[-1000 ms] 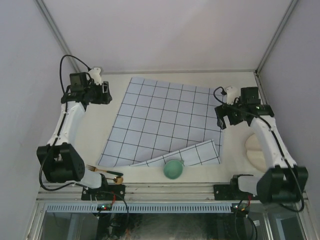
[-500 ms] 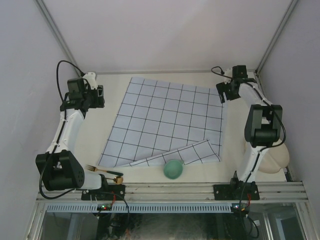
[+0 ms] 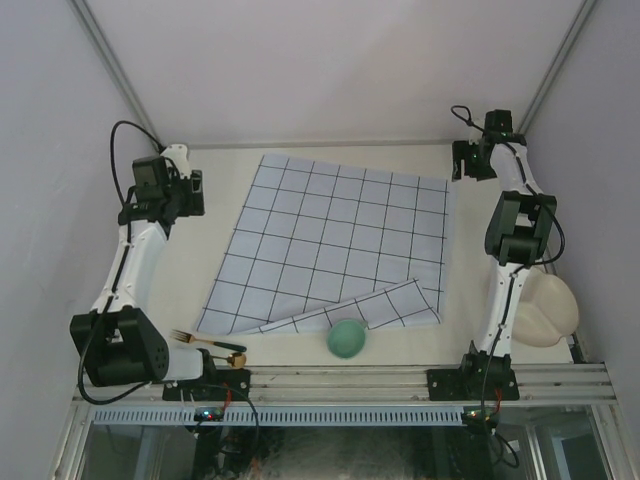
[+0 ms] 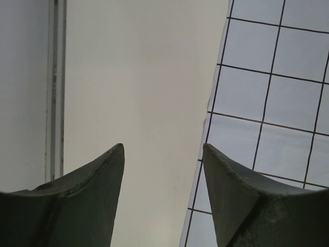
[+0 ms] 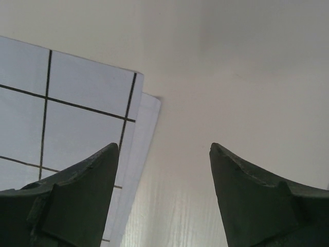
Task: Set the dinner table for one person
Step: Flatten out the napkin at the center of the board.
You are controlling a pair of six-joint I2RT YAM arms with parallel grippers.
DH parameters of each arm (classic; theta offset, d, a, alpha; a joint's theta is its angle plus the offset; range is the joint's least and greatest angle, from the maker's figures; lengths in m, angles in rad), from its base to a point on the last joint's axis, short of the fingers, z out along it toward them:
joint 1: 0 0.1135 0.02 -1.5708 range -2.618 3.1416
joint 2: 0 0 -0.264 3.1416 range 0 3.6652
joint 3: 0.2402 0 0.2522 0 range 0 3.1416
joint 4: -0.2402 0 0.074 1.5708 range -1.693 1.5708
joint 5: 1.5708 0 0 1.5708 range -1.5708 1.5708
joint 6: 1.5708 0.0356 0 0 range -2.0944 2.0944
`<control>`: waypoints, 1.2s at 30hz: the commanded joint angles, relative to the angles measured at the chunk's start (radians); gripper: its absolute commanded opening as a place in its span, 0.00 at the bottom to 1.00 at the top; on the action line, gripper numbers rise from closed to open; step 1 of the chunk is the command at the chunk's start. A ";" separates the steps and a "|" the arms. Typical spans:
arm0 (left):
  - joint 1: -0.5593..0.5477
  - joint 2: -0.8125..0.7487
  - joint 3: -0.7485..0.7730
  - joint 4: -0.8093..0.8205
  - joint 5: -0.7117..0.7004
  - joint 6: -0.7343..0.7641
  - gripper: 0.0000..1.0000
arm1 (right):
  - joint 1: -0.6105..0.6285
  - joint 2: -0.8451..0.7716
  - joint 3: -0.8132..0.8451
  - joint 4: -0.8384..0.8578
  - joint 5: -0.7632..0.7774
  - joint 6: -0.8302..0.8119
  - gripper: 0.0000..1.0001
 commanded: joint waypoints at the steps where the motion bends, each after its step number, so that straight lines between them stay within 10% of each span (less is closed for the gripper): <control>1: 0.007 -0.087 -0.028 0.030 -0.083 0.011 0.67 | 0.021 0.047 0.096 -0.064 -0.072 0.065 0.71; 36: 0.024 -0.130 -0.061 0.044 -0.211 0.011 0.68 | 0.032 0.190 0.231 -0.182 -0.003 0.046 0.62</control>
